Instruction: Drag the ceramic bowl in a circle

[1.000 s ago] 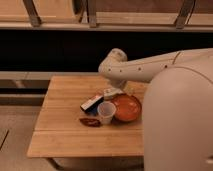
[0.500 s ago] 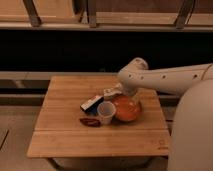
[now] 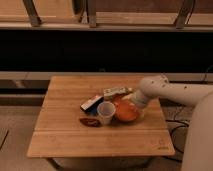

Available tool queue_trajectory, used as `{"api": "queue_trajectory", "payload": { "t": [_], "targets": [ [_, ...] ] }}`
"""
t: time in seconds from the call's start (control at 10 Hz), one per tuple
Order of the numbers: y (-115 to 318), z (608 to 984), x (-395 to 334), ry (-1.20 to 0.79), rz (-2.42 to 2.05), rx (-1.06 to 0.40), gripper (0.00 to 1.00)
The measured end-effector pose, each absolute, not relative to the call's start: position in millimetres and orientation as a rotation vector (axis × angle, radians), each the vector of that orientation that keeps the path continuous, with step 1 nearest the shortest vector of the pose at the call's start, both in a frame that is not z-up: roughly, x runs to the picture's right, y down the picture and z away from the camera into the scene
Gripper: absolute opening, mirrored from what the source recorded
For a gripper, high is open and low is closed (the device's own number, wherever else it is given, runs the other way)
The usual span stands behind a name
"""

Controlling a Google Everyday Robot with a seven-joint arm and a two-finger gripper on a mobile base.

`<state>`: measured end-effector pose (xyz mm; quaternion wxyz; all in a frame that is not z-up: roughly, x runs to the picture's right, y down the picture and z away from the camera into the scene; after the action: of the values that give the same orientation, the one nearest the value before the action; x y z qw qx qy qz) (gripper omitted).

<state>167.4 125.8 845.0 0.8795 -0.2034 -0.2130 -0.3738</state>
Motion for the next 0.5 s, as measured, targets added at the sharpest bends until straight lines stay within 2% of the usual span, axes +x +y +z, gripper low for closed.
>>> {"api": "queue_trajectory", "payload": {
  "t": [0.3,0.5],
  "targets": [
    [145,854,192,-0.452,-0.868,-0.558,0.80],
    [132,854,193,-0.377,-0.944,-0.625,0.80]
  ]
}}
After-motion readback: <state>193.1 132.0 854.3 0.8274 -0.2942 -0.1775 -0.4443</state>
